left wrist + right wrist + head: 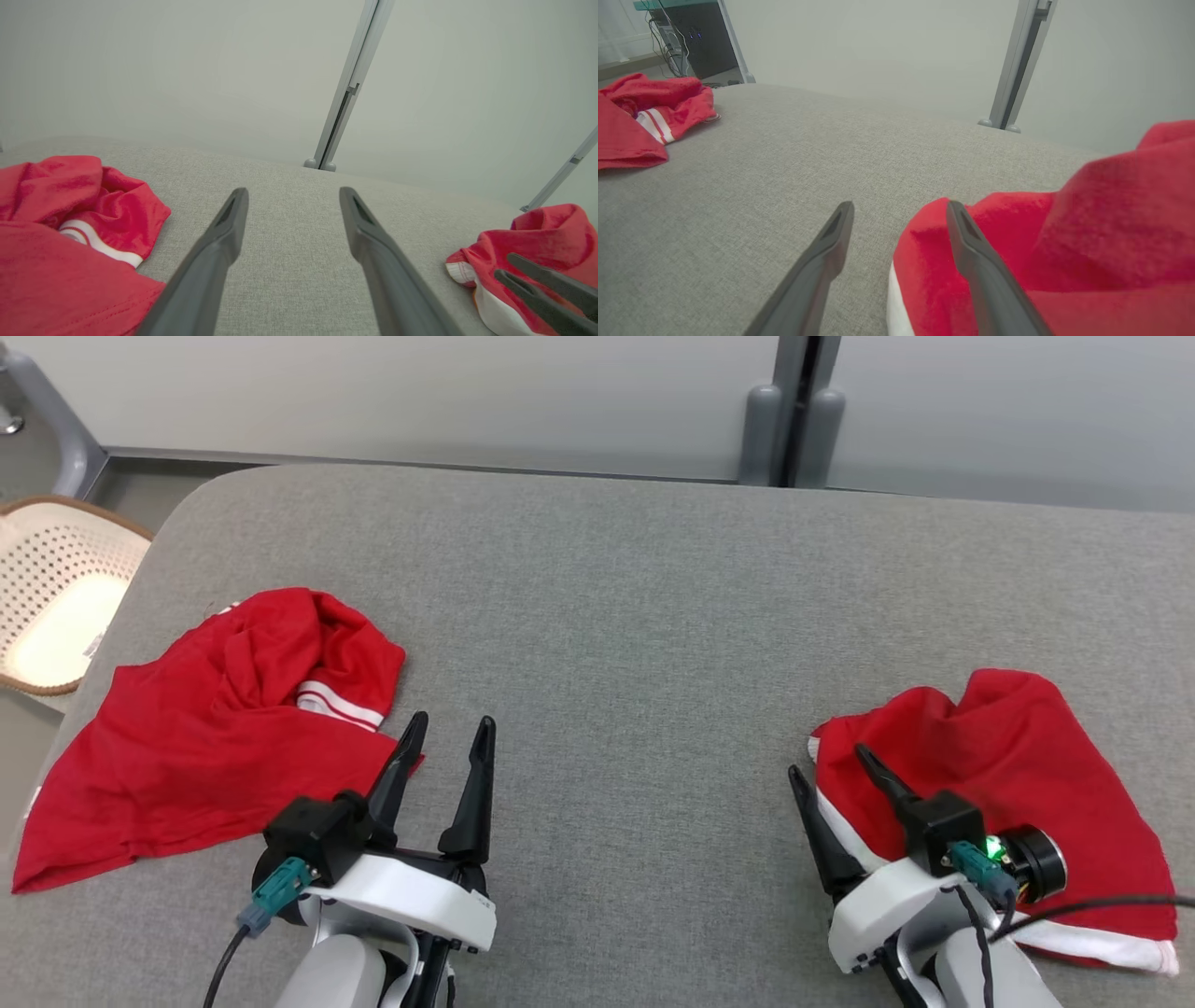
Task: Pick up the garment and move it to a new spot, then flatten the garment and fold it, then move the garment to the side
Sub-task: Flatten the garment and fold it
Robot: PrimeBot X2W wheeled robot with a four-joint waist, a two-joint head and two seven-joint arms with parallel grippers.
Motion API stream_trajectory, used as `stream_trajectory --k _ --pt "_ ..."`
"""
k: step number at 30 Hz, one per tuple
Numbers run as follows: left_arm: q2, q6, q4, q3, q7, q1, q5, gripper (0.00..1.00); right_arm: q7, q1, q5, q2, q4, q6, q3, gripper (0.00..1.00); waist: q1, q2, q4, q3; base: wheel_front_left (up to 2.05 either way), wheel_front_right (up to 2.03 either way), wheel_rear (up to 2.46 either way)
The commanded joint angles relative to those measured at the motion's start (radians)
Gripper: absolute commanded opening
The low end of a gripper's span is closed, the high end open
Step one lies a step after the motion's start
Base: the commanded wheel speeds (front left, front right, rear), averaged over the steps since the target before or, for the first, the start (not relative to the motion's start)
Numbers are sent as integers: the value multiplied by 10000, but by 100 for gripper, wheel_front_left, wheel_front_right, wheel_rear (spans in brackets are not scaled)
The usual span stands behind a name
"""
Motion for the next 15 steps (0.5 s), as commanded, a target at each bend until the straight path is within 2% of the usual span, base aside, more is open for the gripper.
stream_trajectory --k 1,8,9,10,15 --pt "36 70 -37 -72 -2 -74 -102 100 221 -241 -114 -24 250 -7 -136 100 0 0 255 200 0 0 0" --pt "34 186 -106 -352 -2 -143 -360 100 1040 -666 -841 63 1149 -7 -1192 100 0 0 703 459 0 0 0" --pt "34 202 -109 -362 -2 -144 -367 100 1047 -679 -877 80 1188 -7 -1275 33 0 0 731 470 0 0 0" --pt "36 207 -107 -366 -2 -140 -366 100 975 -664 -891 95 1204 -7 -1238 0 0 0 757 477 0 0 0" --pt "37 231 -52 -368 -2 -170 -376 100 631 -694 -537 124 1207 -7 -971 0 0 0 802 441 0 0 0"
